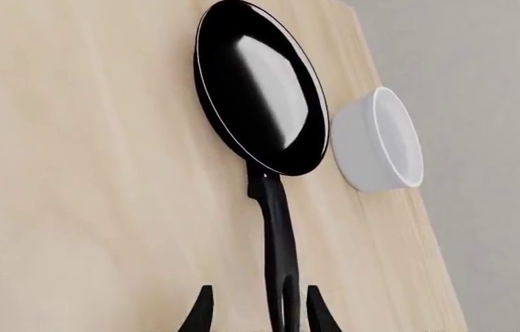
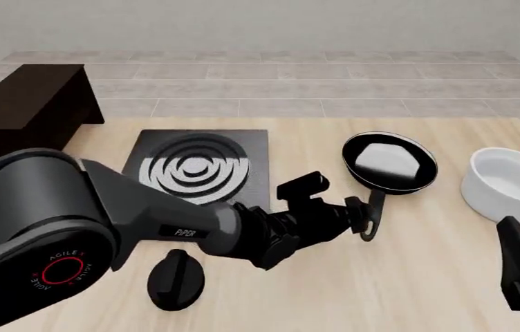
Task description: Put the frying pan on top of the cabinet.
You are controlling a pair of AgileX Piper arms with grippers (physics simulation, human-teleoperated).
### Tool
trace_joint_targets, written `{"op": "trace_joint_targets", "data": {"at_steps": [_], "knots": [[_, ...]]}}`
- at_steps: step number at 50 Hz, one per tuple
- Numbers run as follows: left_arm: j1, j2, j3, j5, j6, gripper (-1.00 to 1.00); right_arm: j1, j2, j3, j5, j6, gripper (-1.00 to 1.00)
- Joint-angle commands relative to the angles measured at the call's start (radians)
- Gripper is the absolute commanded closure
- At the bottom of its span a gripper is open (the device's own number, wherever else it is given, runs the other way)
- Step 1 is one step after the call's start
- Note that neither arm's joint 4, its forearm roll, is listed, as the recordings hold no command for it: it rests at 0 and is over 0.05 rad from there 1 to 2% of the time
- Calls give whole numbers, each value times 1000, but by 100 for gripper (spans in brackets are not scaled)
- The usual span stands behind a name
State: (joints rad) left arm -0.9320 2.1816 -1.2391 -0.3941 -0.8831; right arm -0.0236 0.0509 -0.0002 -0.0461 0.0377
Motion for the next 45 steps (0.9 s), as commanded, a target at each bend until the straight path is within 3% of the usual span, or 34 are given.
{"op": "trace_joint_targets", "data": {"at_steps": [1, 45], "knots": [[-16, 30, -25, -1, -11, -100, -3, -2, 0, 0, 4, -100], [-44, 123, -113, 8, -30, -100, -8, 41, 0, -41, 19, -100]]}}
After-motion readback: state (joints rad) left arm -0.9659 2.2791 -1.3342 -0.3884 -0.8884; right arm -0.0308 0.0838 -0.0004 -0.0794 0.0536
